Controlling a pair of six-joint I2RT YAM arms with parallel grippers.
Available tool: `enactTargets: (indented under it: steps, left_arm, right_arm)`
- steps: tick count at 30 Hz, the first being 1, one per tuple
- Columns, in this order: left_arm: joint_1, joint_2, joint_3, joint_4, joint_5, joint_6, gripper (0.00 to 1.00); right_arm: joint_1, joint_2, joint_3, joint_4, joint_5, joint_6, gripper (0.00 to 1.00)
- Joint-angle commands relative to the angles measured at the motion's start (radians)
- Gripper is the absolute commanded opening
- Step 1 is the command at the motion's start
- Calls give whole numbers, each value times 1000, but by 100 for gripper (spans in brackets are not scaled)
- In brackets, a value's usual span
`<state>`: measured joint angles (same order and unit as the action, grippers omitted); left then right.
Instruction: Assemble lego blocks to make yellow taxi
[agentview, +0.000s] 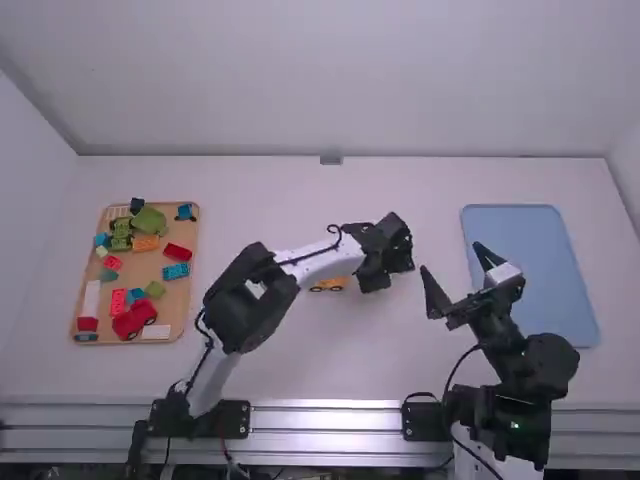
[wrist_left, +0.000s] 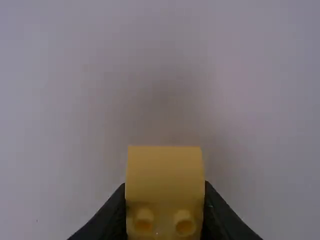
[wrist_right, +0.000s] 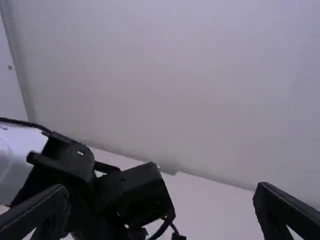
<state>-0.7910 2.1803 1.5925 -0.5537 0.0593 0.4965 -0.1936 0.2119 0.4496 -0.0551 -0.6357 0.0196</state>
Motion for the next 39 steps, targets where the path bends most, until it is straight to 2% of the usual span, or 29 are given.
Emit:
enactTargets:
  steps: [1,2,5,6,7,8,10,13,14,16,18,20,22,23,25,27,28,29,33,39]
  left_arm:
    - [19,20,5,-6,45,84,15]
    - [24,21,5,-6,61,99,17]
    - [36,21,5,-3,99,106,36]
    - [40,21,5,-3,109,120,48]
    - [39,21,5,-6,111,126,55]
    - [39,21,5,-6,110,126,57]
    - [40,21,5,-6,101,125,68]
    - [39,21,5,-6,77,121,69]
    - [40,21,14,-15,42,102,88]
    - [41,21,25,-18,13,70,78]
    - [52,-3,63,-23,-92,-140,66]
    - [52,-17,80,-23,-132,-219,65]
    - [57,-44,98,-21,-179,-265,68]
    - [66,-61,99,-21,-184,-264,74]
    - [77,-82,97,-25,-178,-253,76]
    - [97,-106,96,-34,-175,-241,93]
    - [112,-121,94,-42,-177,-241,93]
    - [132,-140,86,-50,-173,-250,99]
    - [214,-199,53,-82,-71,-263,99]
    - [320,-307,-13,-76,132,-217,99]
  right_arm:
    - [-2,-4,-8,5,1,10,99]
    - [-2,-4,-8,5,0,11,99]
    - [-2,-4,-8,5,-27,10,99]
    - [-2,-4,-8,5,-41,10,99]
    - [-2,-4,-8,5,-46,6,99]
    - [-2,-4,-8,5,-45,6,99]
    - [-2,-4,-8,6,-44,6,99]
    - [-2,-4,-8,11,-44,6,99]
    - [-2,-3,-8,18,-43,6,99]
    - [-2,-1,-8,26,-43,6,99]
    - [-2,19,-8,41,-44,-18,99]
    - [-2,38,-8,55,-43,-19,99]
    - [-2,93,-8,122,-43,10,99]
    - [-2,128,-6,161,-43,21,99]
    - [-2,181,3,196,-43,26,99]
    - [-2,261,34,210,-44,16,99]
    - [-2,312,61,204,-50,-3,99]
    - [1,375,97,194,-66,-32,99]
    - [48,580,237,121,-89,-125,99]
    - [230,924,507,-32,-89,-341,99]
